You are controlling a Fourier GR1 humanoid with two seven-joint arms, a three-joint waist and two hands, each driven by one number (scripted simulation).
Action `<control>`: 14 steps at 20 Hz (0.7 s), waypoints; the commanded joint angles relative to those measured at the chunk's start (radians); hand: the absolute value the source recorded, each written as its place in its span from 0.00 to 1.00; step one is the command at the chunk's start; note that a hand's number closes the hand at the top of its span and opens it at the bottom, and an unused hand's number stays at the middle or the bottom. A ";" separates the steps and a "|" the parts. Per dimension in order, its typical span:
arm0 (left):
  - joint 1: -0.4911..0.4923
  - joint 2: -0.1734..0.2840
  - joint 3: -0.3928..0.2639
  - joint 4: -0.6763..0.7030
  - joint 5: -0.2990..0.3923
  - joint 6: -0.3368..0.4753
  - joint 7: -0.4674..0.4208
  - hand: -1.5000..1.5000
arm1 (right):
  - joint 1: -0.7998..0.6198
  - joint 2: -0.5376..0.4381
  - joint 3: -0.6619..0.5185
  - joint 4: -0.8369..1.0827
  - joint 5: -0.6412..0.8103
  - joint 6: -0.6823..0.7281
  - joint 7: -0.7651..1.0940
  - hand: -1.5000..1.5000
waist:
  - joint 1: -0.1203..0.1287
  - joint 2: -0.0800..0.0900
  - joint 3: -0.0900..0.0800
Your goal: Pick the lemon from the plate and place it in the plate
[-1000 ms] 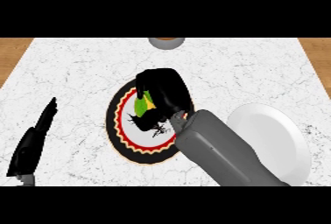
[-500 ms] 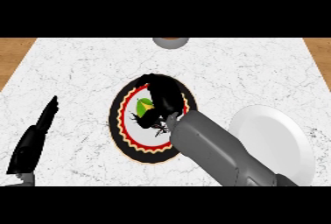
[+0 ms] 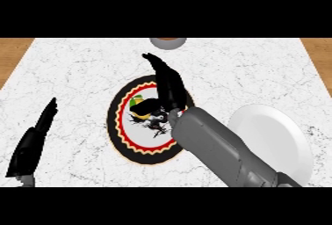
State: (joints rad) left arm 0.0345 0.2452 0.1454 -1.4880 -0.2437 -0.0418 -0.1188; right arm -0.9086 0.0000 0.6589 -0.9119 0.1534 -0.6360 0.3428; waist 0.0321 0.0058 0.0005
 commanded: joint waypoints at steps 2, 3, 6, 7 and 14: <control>0.031 -0.006 0.013 -0.003 -0.010 0.022 -0.028 0.50 | 0.035 0.000 -0.122 -0.011 -0.032 -0.109 -0.042 0.00 | -0.021 -0.005 0.000; 0.003 0.028 0.039 0.001 0.015 -0.013 0.020 0.50 | 0.091 -0.062 -0.138 -0.094 -0.043 -0.076 -0.063 0.00 | -0.037 -0.008 0.000; 0.033 -0.006 0.016 0.011 0.007 -0.001 -0.031 0.50 | 0.169 -0.105 -0.255 -0.139 -0.157 -0.026 -0.205 0.00 | -0.033 -0.004 0.001; 0.032 0.022 0.036 -0.022 0.020 -0.017 -0.009 0.50 | 0.193 -0.098 -0.282 -0.184 -0.194 -0.012 -0.233 0.00 | -0.032 -0.005 0.001; 0.058 0.016 0.045 -0.025 0.023 -0.021 -0.022 0.50 | 0.340 -0.257 -0.465 -0.214 -0.349 0.265 -0.513 0.00 | -0.029 -0.004 0.000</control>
State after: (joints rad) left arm 0.0704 0.2514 0.1758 -1.5142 -0.2342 -0.0462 -0.1189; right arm -0.6240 -0.1833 0.2927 -1.1082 -0.1150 -0.4970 -0.0518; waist 0.0013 0.0013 0.0012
